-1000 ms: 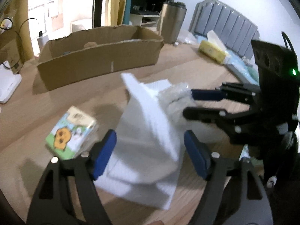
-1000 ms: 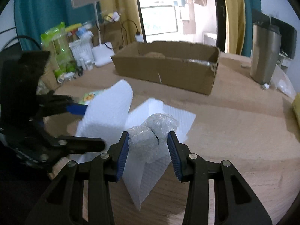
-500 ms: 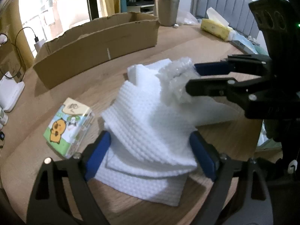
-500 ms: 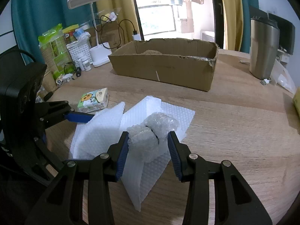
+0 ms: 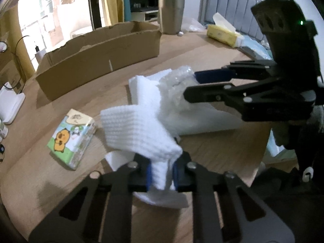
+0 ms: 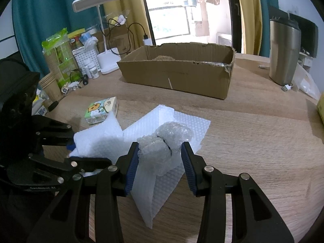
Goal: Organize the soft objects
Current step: 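Carry the towel and bubble-wrapped item over the cardboard box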
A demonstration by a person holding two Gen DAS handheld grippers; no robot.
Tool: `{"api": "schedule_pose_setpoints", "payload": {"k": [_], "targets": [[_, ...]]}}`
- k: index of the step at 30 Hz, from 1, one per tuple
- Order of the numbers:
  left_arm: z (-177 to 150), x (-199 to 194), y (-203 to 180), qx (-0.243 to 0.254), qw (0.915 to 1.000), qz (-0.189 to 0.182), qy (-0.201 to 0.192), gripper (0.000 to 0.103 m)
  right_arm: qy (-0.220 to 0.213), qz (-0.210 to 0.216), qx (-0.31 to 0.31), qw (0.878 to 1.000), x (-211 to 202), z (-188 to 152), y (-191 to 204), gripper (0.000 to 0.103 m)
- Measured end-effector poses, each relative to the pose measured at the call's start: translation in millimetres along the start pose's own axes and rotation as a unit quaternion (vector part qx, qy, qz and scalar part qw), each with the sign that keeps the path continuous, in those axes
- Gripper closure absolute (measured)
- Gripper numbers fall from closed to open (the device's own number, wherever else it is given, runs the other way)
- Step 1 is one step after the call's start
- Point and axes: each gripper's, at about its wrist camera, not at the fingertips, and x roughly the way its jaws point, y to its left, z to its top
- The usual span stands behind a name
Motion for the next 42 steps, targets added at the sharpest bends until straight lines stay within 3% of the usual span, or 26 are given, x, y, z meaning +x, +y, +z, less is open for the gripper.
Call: {"api": "schedule_pose_setpoints", "payload": {"k": [14, 24, 42], "targets": [[10.2, -51.2, 36.3, -0.055, 0.9957, -0.002, -0.074, 0.089, -0.047, -0.013, -0.016, 0.999, -24.5, 20.5, 6.7, 0.058], [19.4, -81.5, 75.1, -0.102, 0.9799, 0.026, -0.17, 0.089, -0.071, -0.024, -0.019, 0.997, -32.1, 34.2, -0.3, 0.058], [44.0, -93.0, 104.1, -0.106, 0.9669, 0.056, -0.225, 0.087, -0.097, -0.033, -0.047, 0.994, -26.8, 67.3, 0.5, 0.058]]}}
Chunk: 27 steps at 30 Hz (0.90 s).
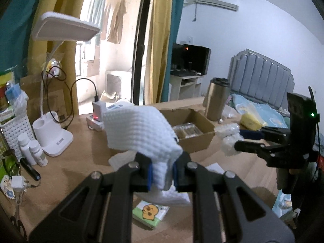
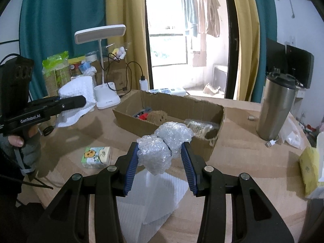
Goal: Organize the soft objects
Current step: 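Carry the towel and bubble-wrapped item over the cardboard box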
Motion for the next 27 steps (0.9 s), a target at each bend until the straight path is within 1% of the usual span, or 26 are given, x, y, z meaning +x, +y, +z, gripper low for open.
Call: {"api": "schedule_pose_setpoints", "payload": {"k": [4, 8, 11, 17, 27], "targets": [[2.7, 8.2, 12.8, -0.026, 0.9996, -0.006, 0.004, 0.087, -0.006, -0.002, -0.008, 1.0, 3.8, 7.0, 2.1, 0.058], [4.0, 16.0, 24.1, -0.047, 0.9988, -0.01, 0.006, 0.087, -0.009, -0.013, -0.023, 1.0, 11.0, 14.3, 4.7, 0.058], [6.7, 19.1, 26.3, -0.04, 0.9992, -0.005, 0.003, 0.087, -0.012, -0.016, -0.029, 0.999, 16.0, 18.8, 4.6, 0.058], [15.1, 23.7, 27.1, -0.026, 0.9996, -0.007, -0.011, 0.087, -0.016, -0.021, -0.036, 0.999, 24.1, 26.9, 3.1, 0.058], [27.0, 45.4, 42.3, -0.06, 0.9979, -0.018, -0.018, 0.087, -0.014, -0.026, -0.032, 0.999, 44.5, 37.9, -2.8, 0.058]]}}
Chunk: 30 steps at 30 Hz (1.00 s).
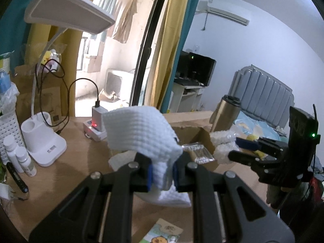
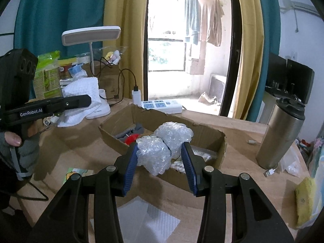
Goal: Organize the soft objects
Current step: 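Carry the towel and bubble-wrapped item over the cardboard box, then lower both items into the box and open both tools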
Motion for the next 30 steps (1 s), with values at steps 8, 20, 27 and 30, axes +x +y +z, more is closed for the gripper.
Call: {"api": "schedule_pose_setpoints", "payload": {"k": [8, 20, 27, 30], "targets": [[8.3, 15.9, 7.7, -0.009, 0.9999, 0.004, -0.004, 0.087, -0.005, 0.001, 0.012, 1.0, 16.2, 7.9, -3.3, 0.058], [4.9, 47.7, 11.4, -0.025, 0.9996, 0.002, 0.015, 0.087, 0.028, 0.013, 0.043, 0.999, 51.0, 13.7, -13.2, 0.058], [-3.8, 65.8, 12.8, -0.029, 0.9988, 0.013, 0.037, 0.086, 0.05, 0.01, 0.047, 0.998, 68.6, 9.1, -12.7, 0.058], [-8.4, 72.5, 13.4, -0.031, 0.9981, 0.02, 0.049, 0.085, 0.06, 0.005, 0.044, 0.997, 76.2, 7.1, -11.8, 0.058]]}}
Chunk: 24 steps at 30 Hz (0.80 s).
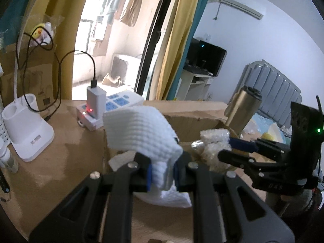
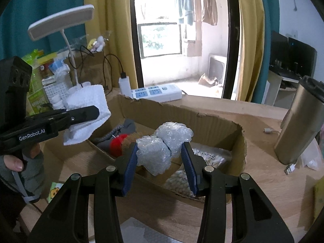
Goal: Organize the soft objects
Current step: 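Lower both items into the box and open both tools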
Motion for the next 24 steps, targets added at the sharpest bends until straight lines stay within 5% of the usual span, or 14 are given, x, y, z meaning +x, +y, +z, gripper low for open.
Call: {"api": "schedule_pose_setpoints", "payload": {"k": [6, 10, 15, 24], "targets": [[-3.9, 9.6, 1.7, -0.002, 0.9998, 0.013, 0.012, 0.082, 0.017, -0.01, -0.012, 1.0, 10.8, -2.8, 3.0, 0.055], [-3.3, 14.5, 5.7, -0.008, 0.9994, 0.024, 0.024, 0.075, 0.025, -0.02, -0.018, 0.999, 16.0, -4.0, 4.9, 0.043], [-4.2, 17.2, 8.8, -0.019, 0.9993, 0.014, 0.03, 0.035, 0.022, -0.02, -0.017, 0.999, 14.7, -4.3, 3.8, 0.04], [-4.2, 11.5, 4.3, -0.01, 0.9996, 0.014, 0.023, 0.03, 0.012, -0.023, -0.019, 0.999, 4.6, -4.3, 6.3, 0.039]]}}
